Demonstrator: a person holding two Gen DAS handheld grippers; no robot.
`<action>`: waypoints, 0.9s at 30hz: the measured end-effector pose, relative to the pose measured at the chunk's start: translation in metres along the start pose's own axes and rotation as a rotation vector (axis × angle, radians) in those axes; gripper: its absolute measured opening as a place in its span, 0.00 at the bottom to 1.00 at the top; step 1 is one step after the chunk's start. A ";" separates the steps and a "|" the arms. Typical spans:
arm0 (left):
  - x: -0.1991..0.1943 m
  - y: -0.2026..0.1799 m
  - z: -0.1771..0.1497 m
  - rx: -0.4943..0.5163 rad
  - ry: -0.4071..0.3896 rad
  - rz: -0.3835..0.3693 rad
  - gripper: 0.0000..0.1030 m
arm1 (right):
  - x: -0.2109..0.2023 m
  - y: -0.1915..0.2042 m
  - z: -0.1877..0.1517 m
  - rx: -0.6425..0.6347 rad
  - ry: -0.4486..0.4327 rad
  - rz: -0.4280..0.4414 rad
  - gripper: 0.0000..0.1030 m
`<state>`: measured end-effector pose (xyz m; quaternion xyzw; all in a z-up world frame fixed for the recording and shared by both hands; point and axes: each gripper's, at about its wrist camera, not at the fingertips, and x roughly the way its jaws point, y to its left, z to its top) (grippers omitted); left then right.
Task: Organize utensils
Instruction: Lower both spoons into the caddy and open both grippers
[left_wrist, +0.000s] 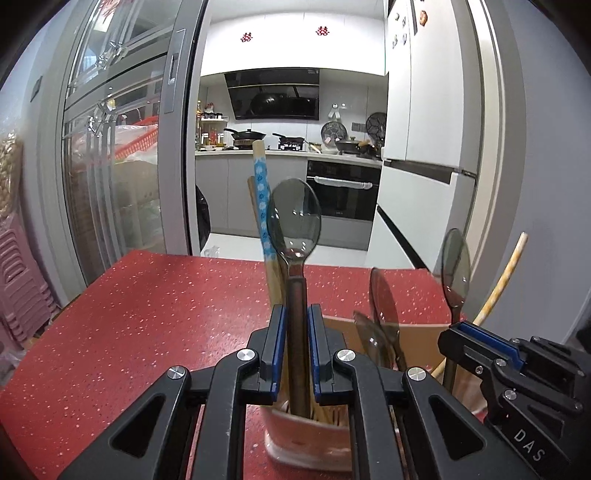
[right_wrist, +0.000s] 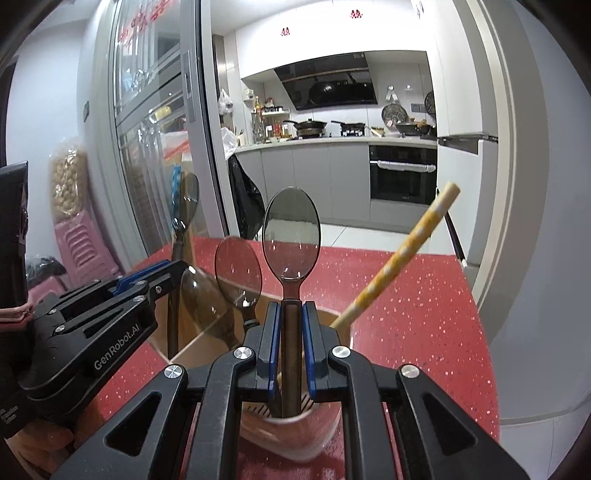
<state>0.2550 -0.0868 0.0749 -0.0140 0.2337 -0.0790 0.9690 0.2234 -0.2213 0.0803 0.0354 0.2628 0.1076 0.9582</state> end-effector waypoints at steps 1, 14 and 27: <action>-0.002 0.001 0.000 0.001 0.001 0.003 0.36 | 0.000 -0.001 -0.001 0.003 0.007 0.003 0.12; -0.005 0.007 0.001 -0.043 0.043 -0.023 0.36 | -0.012 -0.006 0.003 0.064 0.023 0.038 0.39; -0.010 0.024 0.006 -0.115 0.075 -0.043 0.36 | -0.039 -0.013 0.001 0.134 0.003 0.067 0.43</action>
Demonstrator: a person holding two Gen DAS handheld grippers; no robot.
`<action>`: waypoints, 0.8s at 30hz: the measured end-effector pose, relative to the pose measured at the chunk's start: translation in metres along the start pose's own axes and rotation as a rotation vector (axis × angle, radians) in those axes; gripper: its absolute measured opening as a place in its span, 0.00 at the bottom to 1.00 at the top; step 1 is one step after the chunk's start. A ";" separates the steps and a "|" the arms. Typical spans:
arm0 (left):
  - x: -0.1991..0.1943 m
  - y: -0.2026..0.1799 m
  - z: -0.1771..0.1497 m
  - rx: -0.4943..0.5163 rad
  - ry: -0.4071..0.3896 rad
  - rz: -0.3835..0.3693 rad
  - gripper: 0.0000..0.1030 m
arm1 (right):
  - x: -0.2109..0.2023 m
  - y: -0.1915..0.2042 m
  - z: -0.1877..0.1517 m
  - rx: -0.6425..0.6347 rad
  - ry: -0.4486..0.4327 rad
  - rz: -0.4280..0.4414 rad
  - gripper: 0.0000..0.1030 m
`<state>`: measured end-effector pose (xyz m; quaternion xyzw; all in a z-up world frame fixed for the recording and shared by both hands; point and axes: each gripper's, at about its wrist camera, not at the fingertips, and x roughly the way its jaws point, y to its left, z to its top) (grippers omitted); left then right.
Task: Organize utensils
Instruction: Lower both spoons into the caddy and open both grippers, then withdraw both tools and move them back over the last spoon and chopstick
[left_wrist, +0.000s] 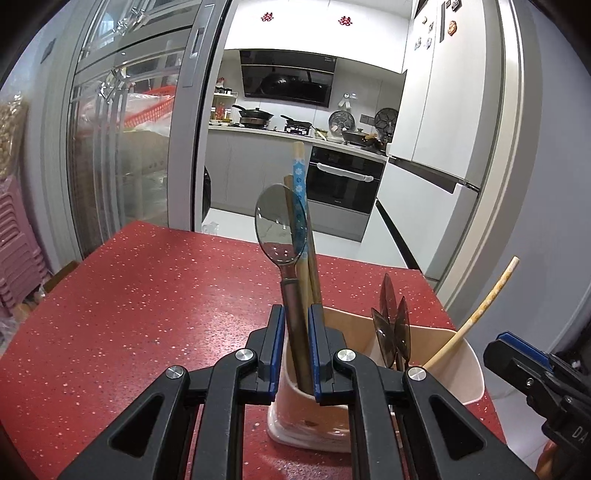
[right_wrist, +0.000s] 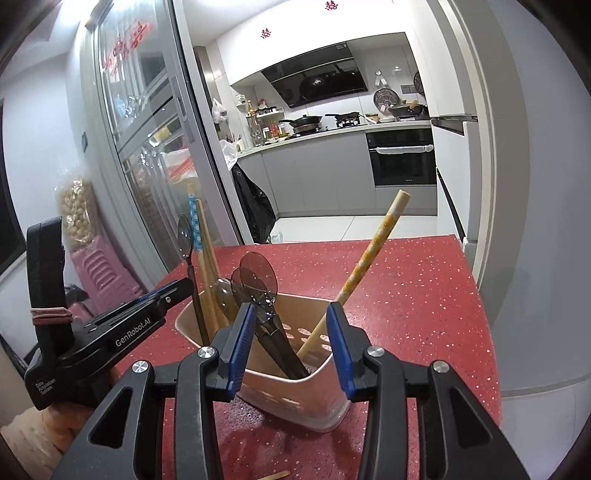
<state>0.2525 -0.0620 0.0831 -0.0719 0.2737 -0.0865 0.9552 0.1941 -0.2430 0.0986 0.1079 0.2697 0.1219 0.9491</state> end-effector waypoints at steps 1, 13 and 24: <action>-0.001 0.000 0.000 0.003 0.002 0.006 0.36 | -0.001 0.000 0.000 0.005 0.001 0.001 0.44; -0.009 0.017 0.000 -0.015 0.030 0.041 0.51 | -0.004 -0.002 -0.005 0.022 0.023 -0.001 0.48; -0.006 0.019 0.001 -0.004 0.062 0.085 1.00 | -0.007 -0.002 -0.008 0.028 0.025 -0.004 0.48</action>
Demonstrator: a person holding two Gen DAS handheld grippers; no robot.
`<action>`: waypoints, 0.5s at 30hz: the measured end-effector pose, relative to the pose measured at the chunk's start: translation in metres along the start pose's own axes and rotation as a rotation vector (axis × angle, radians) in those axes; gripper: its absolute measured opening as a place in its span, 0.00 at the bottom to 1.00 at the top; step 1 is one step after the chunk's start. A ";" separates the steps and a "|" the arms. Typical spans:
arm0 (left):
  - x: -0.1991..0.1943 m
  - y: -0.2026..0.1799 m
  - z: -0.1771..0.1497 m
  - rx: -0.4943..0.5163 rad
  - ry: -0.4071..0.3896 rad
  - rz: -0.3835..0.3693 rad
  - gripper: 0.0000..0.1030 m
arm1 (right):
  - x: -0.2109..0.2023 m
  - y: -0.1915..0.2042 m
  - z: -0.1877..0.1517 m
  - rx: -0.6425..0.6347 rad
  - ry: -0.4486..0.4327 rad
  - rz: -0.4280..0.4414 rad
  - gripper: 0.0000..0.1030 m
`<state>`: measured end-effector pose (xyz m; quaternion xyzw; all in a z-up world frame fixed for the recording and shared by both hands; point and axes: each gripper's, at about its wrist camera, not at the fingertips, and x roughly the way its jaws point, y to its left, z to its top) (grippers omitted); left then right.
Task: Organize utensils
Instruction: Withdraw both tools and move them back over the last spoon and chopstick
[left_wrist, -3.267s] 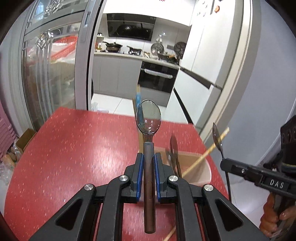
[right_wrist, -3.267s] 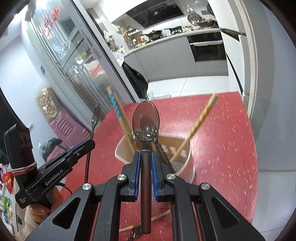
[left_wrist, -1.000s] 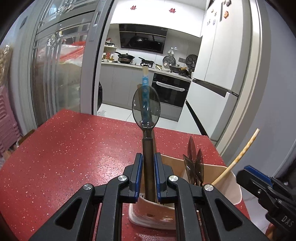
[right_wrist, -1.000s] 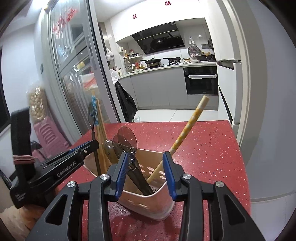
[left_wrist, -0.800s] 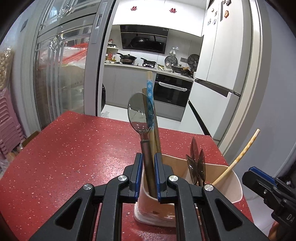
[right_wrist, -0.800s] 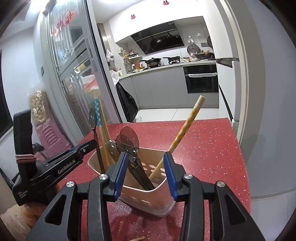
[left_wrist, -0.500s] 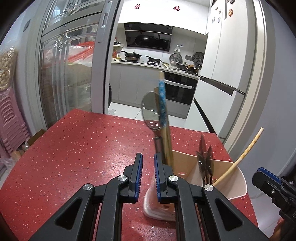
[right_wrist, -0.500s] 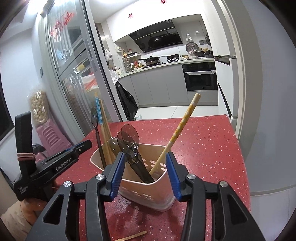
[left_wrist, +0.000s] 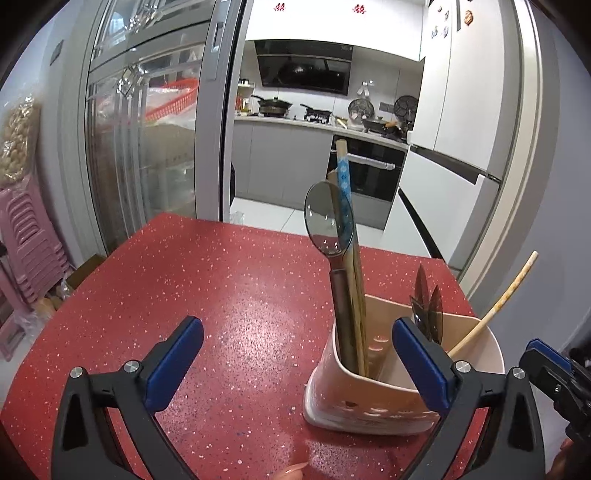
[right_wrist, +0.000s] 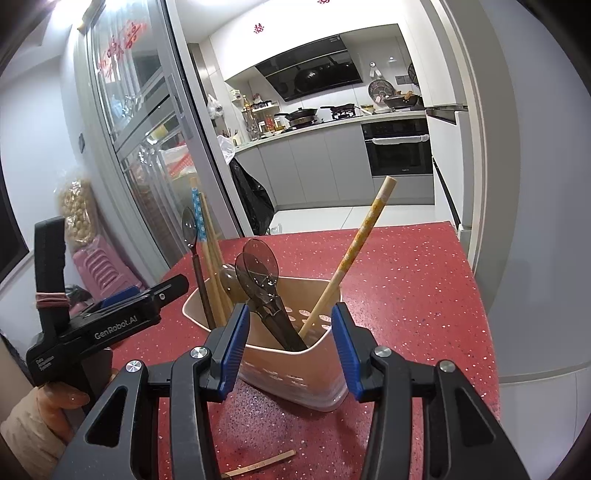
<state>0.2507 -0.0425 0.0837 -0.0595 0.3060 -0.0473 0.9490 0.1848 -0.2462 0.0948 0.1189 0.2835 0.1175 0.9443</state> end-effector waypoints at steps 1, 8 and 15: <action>0.002 0.001 -0.001 0.000 0.013 0.002 1.00 | -0.001 0.000 0.000 0.000 0.002 0.000 0.48; -0.003 0.004 -0.009 0.019 0.057 0.007 1.00 | -0.007 0.006 -0.010 -0.005 0.035 -0.004 0.53; -0.016 0.010 -0.019 0.028 0.077 0.004 1.00 | -0.007 0.014 -0.026 0.006 0.108 -0.002 0.54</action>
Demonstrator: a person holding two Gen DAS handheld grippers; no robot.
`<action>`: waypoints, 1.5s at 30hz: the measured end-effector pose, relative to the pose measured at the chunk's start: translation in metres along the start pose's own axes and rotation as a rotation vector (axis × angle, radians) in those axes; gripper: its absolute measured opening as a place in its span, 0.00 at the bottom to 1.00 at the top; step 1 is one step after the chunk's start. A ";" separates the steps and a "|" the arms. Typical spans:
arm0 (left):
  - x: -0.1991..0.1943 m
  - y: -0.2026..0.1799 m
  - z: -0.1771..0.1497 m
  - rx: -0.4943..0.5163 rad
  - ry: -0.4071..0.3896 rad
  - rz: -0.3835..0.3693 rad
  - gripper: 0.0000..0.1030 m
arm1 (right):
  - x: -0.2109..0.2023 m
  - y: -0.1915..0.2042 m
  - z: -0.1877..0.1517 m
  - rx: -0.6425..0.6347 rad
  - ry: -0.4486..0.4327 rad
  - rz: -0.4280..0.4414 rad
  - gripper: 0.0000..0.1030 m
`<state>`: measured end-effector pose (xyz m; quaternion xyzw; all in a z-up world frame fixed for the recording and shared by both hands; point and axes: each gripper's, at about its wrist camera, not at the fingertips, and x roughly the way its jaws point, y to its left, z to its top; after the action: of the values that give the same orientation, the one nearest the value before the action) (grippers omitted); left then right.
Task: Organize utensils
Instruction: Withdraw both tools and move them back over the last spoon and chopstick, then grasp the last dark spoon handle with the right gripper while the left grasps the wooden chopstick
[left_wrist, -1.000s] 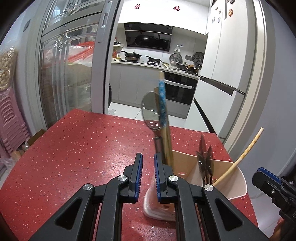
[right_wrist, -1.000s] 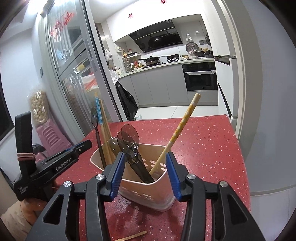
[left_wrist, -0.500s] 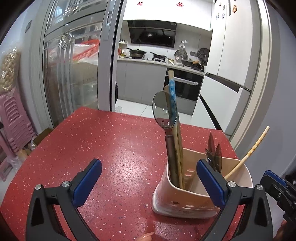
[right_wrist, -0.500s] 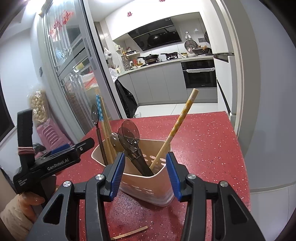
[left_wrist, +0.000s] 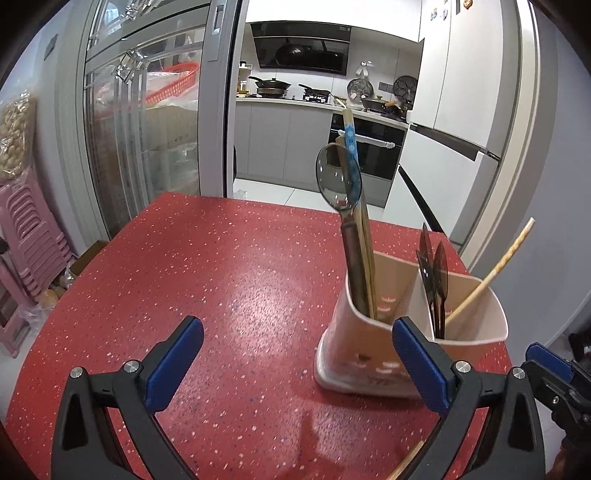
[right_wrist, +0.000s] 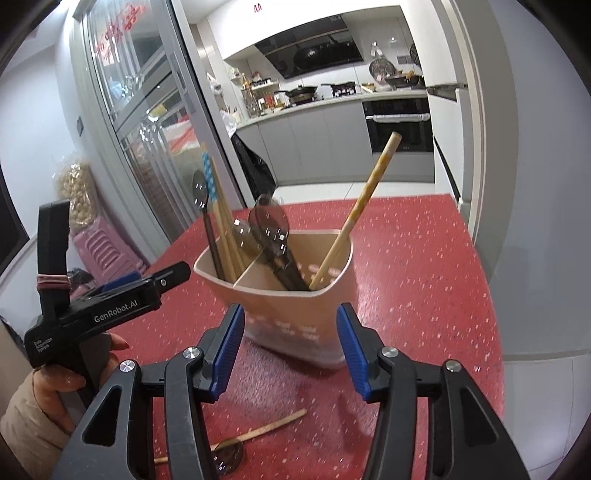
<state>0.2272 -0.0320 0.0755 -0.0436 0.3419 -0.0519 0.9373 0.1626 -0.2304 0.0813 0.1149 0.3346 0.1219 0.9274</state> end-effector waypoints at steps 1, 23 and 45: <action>-0.001 0.001 -0.002 0.002 0.003 0.001 1.00 | 0.001 0.001 -0.003 0.003 0.013 0.001 0.54; -0.020 0.062 -0.102 0.032 0.205 0.013 1.00 | 0.042 0.030 -0.097 0.148 0.539 -0.016 0.54; -0.035 0.074 -0.113 0.119 0.178 -0.001 1.00 | 0.085 0.112 -0.114 -0.049 0.643 -0.281 0.52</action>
<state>0.1326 0.0406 0.0025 0.0169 0.4199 -0.0763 0.9042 0.1359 -0.0836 -0.0213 0.0011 0.6189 0.0312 0.7849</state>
